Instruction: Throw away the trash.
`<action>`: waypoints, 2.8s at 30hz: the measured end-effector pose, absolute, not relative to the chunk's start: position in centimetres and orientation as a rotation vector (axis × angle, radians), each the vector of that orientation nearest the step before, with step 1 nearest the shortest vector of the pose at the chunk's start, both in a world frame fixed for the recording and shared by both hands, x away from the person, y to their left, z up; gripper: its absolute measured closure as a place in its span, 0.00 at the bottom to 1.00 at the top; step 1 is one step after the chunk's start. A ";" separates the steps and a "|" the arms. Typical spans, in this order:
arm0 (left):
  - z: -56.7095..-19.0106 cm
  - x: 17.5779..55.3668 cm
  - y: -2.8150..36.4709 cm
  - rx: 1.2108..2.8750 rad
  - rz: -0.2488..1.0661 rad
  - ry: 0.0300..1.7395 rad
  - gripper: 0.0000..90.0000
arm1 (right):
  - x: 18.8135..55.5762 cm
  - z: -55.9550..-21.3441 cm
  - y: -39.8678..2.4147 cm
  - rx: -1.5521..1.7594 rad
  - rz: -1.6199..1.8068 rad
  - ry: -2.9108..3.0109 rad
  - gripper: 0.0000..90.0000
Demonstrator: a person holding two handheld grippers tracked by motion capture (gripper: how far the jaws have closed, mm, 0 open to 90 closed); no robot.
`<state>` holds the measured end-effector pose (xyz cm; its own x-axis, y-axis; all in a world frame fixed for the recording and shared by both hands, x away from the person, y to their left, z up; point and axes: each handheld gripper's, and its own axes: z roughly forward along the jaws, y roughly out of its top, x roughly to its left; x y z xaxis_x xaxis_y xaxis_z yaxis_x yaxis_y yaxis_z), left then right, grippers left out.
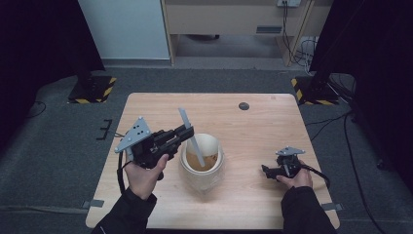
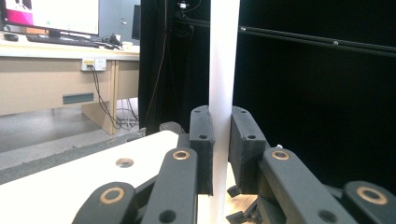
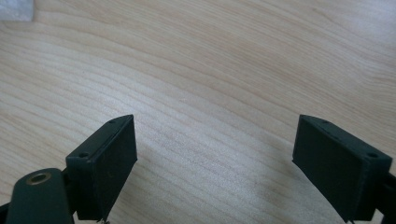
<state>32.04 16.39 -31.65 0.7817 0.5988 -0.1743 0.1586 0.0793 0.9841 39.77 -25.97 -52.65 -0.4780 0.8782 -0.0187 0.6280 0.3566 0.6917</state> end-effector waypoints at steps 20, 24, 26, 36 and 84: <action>-35.0 32.5 15.8 1.545 0.379 0.674 0.89 | 39.7 -53.1 -25.9 1.310 0.872 2.274 0.14; -35.6 32.4 15.8 1.564 0.378 0.679 0.89 | 39.7 -53.1 -25.9 1.308 0.874 2.276 0.14; -36.0 32.3 15.8 1.575 0.373 0.686 0.89 | 39.7 -53.1 -25.9 1.307 0.877 2.275 0.14; -37.9 32.2 15.5 1.626 0.339 0.716 0.89 | 39.7 -53.1 -25.9 1.298 0.876 2.282 0.13; -49.0 34.0 28.6 1.908 0.492 1.233 0.20 | 39.8 -53.4 -26.0 1.308 0.896 2.281 0.09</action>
<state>33.96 28.62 -48.98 0.4503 0.8879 -0.0942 0.5791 -0.2101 0.7877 39.79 -26.05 -53.37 -0.5054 0.8629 0.0018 0.6333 0.3695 0.6800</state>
